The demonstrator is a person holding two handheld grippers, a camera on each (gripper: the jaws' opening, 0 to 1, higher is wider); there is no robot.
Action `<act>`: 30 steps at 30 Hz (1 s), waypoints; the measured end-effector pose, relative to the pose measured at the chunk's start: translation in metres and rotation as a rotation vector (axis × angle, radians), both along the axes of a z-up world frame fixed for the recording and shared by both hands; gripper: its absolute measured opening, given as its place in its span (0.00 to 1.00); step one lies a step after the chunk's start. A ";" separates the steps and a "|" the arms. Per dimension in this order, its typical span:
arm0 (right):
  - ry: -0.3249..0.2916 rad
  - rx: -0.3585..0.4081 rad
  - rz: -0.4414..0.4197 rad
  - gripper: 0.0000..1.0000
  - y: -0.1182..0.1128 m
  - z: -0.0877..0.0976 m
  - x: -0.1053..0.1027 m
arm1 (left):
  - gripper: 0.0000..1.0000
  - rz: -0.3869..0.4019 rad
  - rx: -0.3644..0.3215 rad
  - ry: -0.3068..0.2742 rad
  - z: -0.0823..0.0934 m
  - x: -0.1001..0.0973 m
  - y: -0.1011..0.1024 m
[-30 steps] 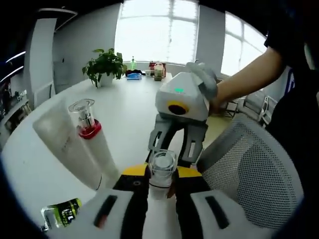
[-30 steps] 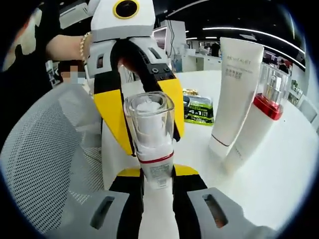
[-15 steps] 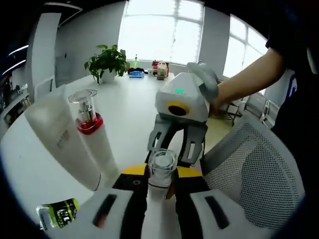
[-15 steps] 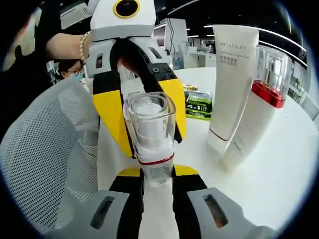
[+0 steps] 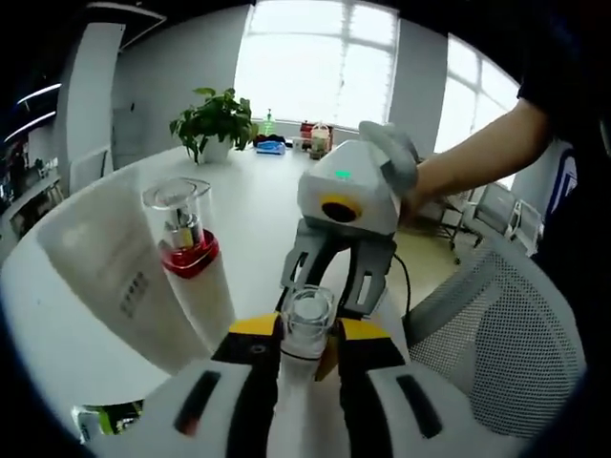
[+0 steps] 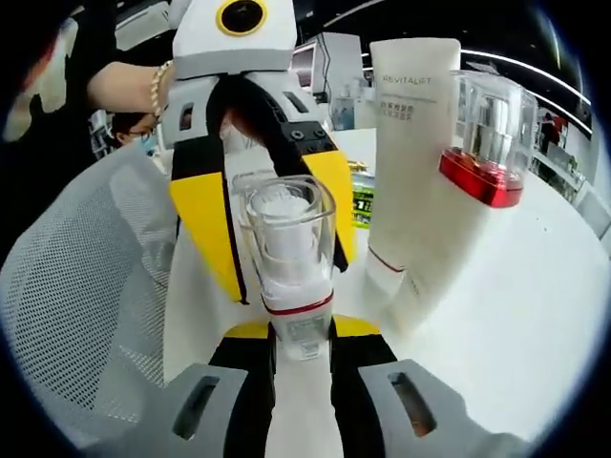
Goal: Arrange the skincare products in the storage area until every visible bottle or jar stands upright without overlapping.
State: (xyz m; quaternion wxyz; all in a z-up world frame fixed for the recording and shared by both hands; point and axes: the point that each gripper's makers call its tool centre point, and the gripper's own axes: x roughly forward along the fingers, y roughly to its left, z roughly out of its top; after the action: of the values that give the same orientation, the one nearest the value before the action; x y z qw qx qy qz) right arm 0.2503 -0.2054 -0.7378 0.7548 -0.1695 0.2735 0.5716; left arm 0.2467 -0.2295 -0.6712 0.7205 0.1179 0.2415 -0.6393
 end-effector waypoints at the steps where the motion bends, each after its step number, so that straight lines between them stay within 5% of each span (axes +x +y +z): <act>1: -0.002 -0.001 0.000 0.21 -0.001 0.000 0.003 | 0.18 0.006 -0.001 -0.001 0.000 0.003 0.000; 9: -0.012 -0.008 0.002 0.21 -0.008 0.000 0.018 | 0.20 0.050 0.007 0.001 -0.007 0.020 0.010; 30: -0.009 -0.002 0.005 0.21 -0.007 0.001 0.033 | 0.20 0.097 0.032 0.032 -0.022 0.017 0.023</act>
State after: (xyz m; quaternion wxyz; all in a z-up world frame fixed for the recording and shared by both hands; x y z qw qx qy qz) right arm 0.2829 -0.2120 -0.7373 0.7543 -0.1734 0.2701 0.5727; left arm 0.2641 -0.2064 -0.6934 0.7447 0.1073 0.2684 -0.6016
